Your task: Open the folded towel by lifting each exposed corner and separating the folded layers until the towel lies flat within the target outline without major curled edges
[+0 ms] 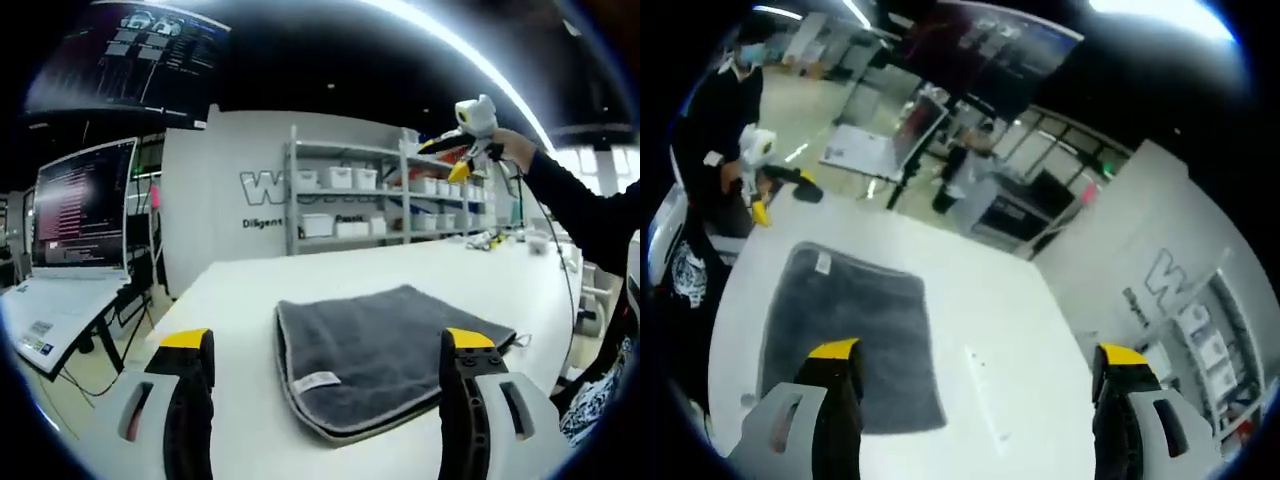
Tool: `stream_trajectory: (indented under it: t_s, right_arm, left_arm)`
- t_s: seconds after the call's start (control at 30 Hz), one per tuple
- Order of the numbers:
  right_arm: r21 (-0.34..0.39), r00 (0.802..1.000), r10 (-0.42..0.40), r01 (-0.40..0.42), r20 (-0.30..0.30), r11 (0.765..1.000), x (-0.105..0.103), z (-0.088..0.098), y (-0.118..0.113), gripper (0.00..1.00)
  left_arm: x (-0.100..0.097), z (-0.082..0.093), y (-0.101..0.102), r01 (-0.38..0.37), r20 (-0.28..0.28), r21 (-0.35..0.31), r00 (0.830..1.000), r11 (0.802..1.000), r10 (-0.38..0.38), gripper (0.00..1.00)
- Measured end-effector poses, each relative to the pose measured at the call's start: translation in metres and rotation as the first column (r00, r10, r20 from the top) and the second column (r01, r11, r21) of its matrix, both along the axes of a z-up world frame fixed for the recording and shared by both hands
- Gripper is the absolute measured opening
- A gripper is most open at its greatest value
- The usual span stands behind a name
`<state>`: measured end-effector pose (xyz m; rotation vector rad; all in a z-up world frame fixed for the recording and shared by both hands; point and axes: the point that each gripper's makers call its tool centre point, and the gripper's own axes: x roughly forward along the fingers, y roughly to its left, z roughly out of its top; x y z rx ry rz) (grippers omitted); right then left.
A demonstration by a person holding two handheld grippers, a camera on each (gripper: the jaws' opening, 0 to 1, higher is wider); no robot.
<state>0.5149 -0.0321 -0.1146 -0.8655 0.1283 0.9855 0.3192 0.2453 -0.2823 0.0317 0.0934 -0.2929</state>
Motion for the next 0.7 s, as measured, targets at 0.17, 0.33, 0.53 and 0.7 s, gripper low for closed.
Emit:
stream_trajectory:
  t_s: [0.17, 0.33, 0.53, 0.7]
  right_arm:
    - [-0.026, 1.000, 0.027, -0.027, -0.005, 0.999, 0.015, -0.002, 0.013, 0.94]
    - [-0.054, 0.999, 0.042, -0.043, -0.010, 0.998, 0.024, -0.011, 0.026, 0.94]
    - [-0.088, 0.996, 0.086, -0.086, 0.003, 0.992, 0.031, -0.013, 0.047, 0.93]
    - [-0.121, 0.993, 0.114, -0.111, 0.015, 0.986, 0.036, -0.008, 0.061, 0.93]
  left_arm:
    - [0.003, -0.010, 0.001, 0.002, -0.033, 0.002, 0.999, 1.000, -0.002, 0.87]
    - [-0.001, -0.017, -0.007, 0.021, -0.059, -0.009, 0.998, 1.000, -0.022, 0.85]
    - [-0.004, -0.034, -0.025, 0.058, -0.102, -0.045, 0.993, 0.997, -0.062, 0.85]
    - [-0.015, -0.054, -0.045, 0.062, -0.173, -0.299, 0.978, 0.952, -0.118, 0.83]
